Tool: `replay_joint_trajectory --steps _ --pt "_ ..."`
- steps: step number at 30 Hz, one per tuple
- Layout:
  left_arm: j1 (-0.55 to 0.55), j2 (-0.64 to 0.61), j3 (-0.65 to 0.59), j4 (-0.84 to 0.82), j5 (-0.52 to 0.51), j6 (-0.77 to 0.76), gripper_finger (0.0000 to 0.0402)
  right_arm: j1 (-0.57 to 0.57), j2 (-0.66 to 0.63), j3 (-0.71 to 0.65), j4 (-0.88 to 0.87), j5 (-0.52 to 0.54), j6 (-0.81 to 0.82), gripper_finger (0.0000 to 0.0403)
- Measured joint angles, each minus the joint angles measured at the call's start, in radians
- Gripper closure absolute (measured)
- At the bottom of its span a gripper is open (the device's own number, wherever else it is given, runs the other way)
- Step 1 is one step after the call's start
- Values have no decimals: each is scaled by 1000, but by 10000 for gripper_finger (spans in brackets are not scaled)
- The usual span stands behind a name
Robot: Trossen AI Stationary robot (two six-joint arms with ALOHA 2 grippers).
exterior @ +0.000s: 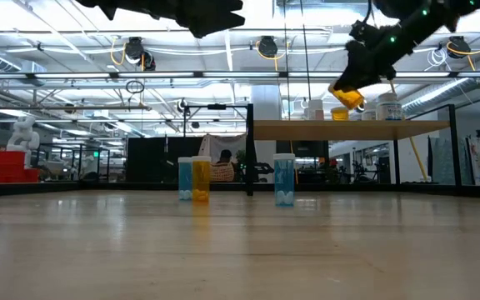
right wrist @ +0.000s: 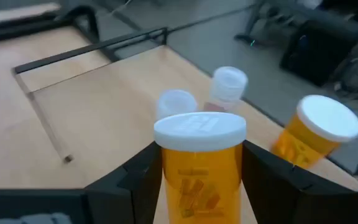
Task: Pick and place medicine bottles onto shelf by color
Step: Adjust the large orange pill bottle on the shelf
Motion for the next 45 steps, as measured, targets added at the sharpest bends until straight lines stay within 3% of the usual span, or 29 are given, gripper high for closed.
replay_joint_trajectory --steps 13,22,45 --pt "-6 0 0 22 0 -4 105 93 -76 -340 602 332 26 211" --pt "-14 0 0 37 0 -3 105 92 -22 -530 1041 405 12 211" --pt "-26 0 0 89 0 -1 105 89 204 -545 1250 481 76 211"
